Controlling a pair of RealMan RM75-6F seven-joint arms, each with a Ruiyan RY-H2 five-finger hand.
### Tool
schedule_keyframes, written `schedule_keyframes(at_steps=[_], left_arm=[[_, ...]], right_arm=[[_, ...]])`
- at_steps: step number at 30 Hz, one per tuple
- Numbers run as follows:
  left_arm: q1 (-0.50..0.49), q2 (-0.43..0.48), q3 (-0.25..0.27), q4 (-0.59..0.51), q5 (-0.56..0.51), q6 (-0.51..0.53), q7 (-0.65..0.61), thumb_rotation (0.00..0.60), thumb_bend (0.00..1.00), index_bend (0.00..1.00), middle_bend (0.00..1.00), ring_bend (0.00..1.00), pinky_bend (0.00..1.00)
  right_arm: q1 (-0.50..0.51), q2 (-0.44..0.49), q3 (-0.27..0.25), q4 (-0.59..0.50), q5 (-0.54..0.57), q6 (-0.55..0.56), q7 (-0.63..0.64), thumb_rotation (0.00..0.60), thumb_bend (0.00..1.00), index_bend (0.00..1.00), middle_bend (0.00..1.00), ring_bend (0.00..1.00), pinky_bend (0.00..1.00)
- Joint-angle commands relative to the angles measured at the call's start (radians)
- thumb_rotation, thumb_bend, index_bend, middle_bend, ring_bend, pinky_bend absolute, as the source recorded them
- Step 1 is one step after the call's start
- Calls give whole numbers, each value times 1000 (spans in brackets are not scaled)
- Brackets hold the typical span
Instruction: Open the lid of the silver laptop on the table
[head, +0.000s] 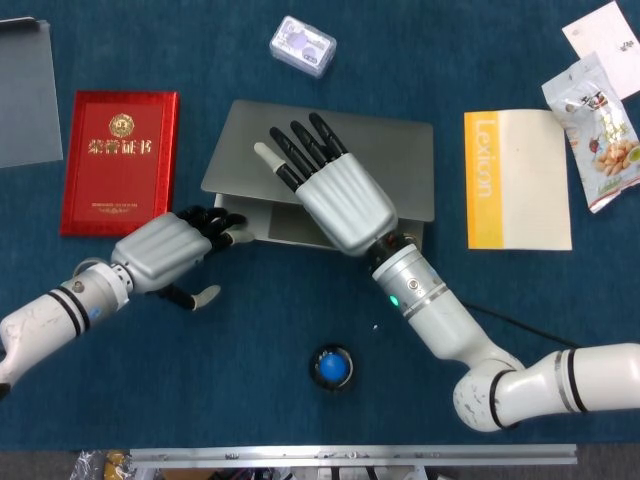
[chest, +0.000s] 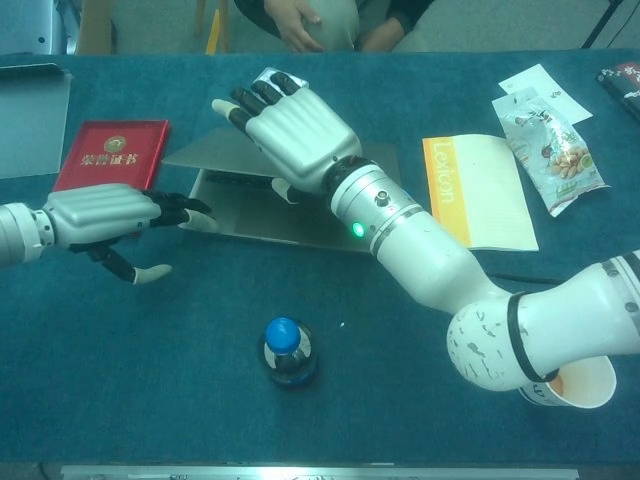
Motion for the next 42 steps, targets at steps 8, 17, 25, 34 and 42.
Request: schedule_keyframes(at_steps=[8,17,25,34,42], left_arm=[[-18,-31,17,38,-42,-24,-8,354,417,92,23,0,46],[-20,-46,45,60,-56,-25,-22,353,417,93,23,0,46],[-26,-56,58,72,-61,-22,-32,355,416,94,24,0,46],[-34,-61,64,70,-71,-24,-26,353,417,93,24,0,46],[-38,-61,68,65,-81,-23,-17,352,417,94,24,0,46]], right_arm=[[5,3,-3,-5,3,2,3,600,298,0,51,0,13],[13,2,-1,0,10,3,1,600,298,0,51,0,13],[14,6,-1,9,20,7,2,600,297,0,51,0,13],[9,24,6,9,27,18,11,600,298,0,51,0,13],[7,58,36,-3,33,38,22,600,300,0,51,0,13]])
